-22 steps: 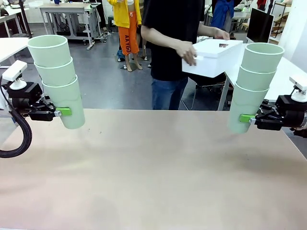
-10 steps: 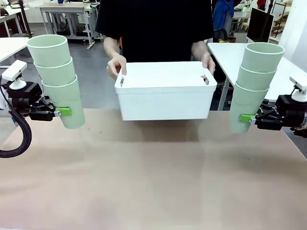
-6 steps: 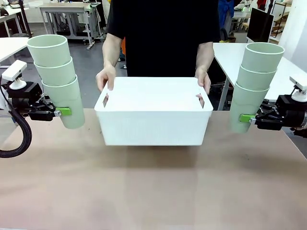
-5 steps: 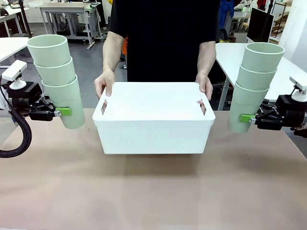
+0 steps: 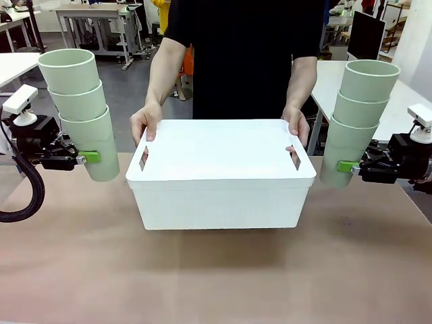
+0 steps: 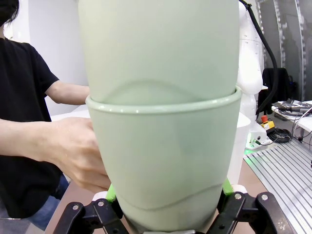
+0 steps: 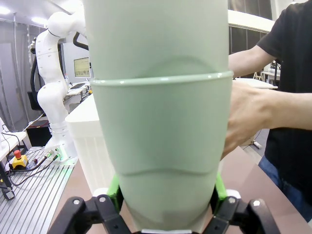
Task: Stack the cups and store them in the basket.
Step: Place the stack of Reusable plastic cups into the Pantry Basket.
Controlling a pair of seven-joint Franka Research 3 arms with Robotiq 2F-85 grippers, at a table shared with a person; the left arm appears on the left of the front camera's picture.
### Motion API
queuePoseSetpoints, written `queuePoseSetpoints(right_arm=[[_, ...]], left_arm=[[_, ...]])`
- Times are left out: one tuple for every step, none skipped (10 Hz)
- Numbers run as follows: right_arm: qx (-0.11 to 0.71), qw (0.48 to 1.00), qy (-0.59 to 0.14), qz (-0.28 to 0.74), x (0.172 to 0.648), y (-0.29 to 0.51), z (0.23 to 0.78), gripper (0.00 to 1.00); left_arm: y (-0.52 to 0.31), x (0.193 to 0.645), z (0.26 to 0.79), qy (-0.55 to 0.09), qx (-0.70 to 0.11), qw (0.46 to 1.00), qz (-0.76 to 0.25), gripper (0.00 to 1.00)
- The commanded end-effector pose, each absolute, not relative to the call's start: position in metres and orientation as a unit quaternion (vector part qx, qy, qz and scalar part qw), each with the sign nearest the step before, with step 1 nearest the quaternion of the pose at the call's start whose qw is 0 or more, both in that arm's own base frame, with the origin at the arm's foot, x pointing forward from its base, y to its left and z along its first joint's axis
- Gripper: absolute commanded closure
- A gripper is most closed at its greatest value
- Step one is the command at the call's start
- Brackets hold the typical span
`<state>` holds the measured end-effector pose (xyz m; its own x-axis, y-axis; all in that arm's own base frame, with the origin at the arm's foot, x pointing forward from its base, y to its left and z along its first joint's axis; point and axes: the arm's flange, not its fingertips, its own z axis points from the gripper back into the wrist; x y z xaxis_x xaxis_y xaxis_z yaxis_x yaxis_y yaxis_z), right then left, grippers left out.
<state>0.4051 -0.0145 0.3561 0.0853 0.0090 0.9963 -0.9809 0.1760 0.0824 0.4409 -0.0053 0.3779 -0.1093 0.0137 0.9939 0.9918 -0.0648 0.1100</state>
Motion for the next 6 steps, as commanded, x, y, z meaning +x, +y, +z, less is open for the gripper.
queuePoseSetpoints(right_arm=[[0.467,0.565,-0.519,0.44,0.4054,-0.0128,0.3591,0.16],[0.467,0.565,-0.519,0.44,0.4054,-0.0128,0.3591,0.16],[0.467,0.565,-0.519,0.44,0.4054,-0.0128,0.3591,0.16],[0.467,0.565,-0.519,0.44,0.4054,-0.0128,0.3591,0.16],[0.467,0.565,-0.519,0.44,0.4054,-0.0128,0.3591,0.16],[0.467,0.565,-0.519,0.44,0.4054,-0.0128,0.3591,0.16]], left_arm=[[-0.0055,0.4415,0.382,-0.515,-0.49,0.449,-0.541,0.15],[-0.0055,0.4415,0.382,-0.515,-0.49,0.449,-0.541,0.15],[-0.0055,0.4415,0.382,-0.515,-0.49,0.449,-0.541,0.15],[-0.0055,0.4415,0.382,-0.515,-0.49,0.449,-0.541,0.15],[-0.0055,0.4415,0.382,-0.515,-0.49,0.449,-0.541,0.15],[-0.0055,0.4415,0.382,-0.515,-0.49,0.449,-0.541,0.15]])
